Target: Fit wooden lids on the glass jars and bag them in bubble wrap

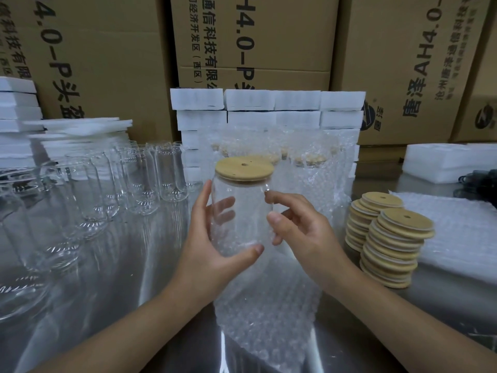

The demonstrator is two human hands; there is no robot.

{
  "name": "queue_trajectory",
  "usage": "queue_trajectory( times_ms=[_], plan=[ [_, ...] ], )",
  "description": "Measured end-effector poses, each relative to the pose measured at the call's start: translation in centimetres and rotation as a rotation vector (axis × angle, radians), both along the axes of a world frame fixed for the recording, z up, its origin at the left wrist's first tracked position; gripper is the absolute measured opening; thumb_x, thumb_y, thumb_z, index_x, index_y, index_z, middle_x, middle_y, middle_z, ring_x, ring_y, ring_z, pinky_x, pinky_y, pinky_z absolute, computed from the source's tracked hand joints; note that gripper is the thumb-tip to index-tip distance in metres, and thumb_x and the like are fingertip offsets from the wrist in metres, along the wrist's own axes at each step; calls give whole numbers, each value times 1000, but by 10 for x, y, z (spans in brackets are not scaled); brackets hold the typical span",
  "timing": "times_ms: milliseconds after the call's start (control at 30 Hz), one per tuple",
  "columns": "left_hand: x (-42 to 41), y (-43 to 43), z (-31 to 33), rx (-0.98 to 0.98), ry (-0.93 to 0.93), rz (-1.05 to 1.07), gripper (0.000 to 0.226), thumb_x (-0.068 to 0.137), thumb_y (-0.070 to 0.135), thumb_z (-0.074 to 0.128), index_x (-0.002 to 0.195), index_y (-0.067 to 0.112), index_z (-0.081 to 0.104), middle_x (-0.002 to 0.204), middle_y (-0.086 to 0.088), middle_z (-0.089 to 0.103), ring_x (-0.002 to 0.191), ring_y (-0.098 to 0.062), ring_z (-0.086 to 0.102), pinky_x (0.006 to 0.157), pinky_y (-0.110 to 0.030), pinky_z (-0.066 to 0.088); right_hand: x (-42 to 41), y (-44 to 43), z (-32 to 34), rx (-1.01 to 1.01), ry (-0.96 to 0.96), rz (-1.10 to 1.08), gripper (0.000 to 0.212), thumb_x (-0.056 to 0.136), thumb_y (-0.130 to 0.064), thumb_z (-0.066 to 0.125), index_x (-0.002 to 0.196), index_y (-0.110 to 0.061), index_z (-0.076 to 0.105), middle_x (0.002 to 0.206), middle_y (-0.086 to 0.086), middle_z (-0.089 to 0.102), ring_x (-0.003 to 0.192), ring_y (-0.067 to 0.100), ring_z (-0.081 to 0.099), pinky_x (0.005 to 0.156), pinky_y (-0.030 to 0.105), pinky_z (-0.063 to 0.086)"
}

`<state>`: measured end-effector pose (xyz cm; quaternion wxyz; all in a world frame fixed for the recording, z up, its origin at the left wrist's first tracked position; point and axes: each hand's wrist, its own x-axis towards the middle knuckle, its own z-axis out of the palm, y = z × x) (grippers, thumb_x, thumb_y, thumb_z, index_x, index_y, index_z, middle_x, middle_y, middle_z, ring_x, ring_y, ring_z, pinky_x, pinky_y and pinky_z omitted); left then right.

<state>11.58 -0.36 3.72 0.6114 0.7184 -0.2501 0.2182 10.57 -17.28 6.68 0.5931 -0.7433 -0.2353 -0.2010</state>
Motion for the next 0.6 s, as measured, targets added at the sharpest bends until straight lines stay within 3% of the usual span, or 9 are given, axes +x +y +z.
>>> queue_trajectory(
  times_ms=[67, 133, 233, 267, 333, 400, 467, 500, 600],
  plan=[
    [-1, -1, 0, -68, 11, 0, 108, 54, 46, 79, 145, 44, 21, 127, 15, 56, 118, -1, 57, 93, -31, 55, 1, -2, -3, -37, -1, -38, 49, 73, -53, 64, 119, -43, 48, 123, -17, 50, 94, 0, 56, 81, 20, 50],
    [-1, 0, 2, -106, 3, 18, 103, 55, 49, 76, 143, 42, 22, 127, 11, 57, 116, -1, 58, 86, -17, 53, 4, -4, -5, -106, 62, -28, 75, 61, -66, 64, 128, -46, 36, 126, -28, 44, 105, -10, 50, 85, 12, 46],
    [-5, -1, 6, -174, -28, 41, 101, 57, 49, 71, 145, 34, 23, 127, 9, 58, 116, -4, 59, 85, -16, 51, 6, -2, -10, -251, 260, 117, 108, 48, -75, 71, 139, -51, 18, 122, -41, 42, 108, -26, 43, 87, 7, 43],
    [-8, -2, 8, -204, -43, 41, 99, 58, 48, 69, 145, 32, 23, 127, 14, 58, 116, -1, 58, 85, -14, 50, 5, 0, -14, -296, 301, 176, 107, 46, -74, 75, 135, -55, 18, 121, -43, 45, 111, -25, 43, 91, 9, 44],
    [-12, -4, 11, -227, -96, 32, 87, 65, 43, 65, 140, 33, 21, 120, 42, 53, 113, 19, 50, 82, -1, 43, 4, 5, -20, -340, 306, 230, 95, 48, -68, 82, 125, -64, 25, 116, -47, 50, 109, -24, 47, 91, 8, 44],
    [-13, -5, 12, -244, -78, -29, 79, 69, 37, 64, 135, 40, 21, 112, 55, 47, 112, 25, 46, 85, -2, 43, 3, 7, -22, -279, 291, 235, 89, 51, -58, 86, 120, -64, 30, 117, -38, 56, 109, -15, 54, 91, 14, 47],
    [-12, -3, 15, -276, -13, -122, 88, 67, 44, 68, 140, 45, 19, 125, 40, 53, 124, 6, 51, 97, -23, 49, 4, 7, -23, -181, 274, 239, 89, 56, -46, 88, 126, -47, 34, 117, -26, 61, 110, -4, 60, 93, 23, 50],
    [-11, -1, 16, -259, -5, -152, 101, 64, 51, 74, 146, 42, 16, 133, 30, 53, 129, -1, 49, 100, -29, 48, 3, 6, -22, -139, 256, 241, 86, 59, -39, 88, 126, -42, 35, 116, -25, 62, 109, -2, 60, 91, 21, 50],
    [-10, 3, 19, -129, 34, -214, 126, 56, 71, 78, 153, 32, 8, 146, 19, 45, 134, -4, 44, 99, -22, 47, 3, 4, -21, -41, 185, 214, 80, 63, -27, 88, 121, -44, 35, 112, -27, 63, 107, -4, 61, 82, 9, 48]
  ],
)
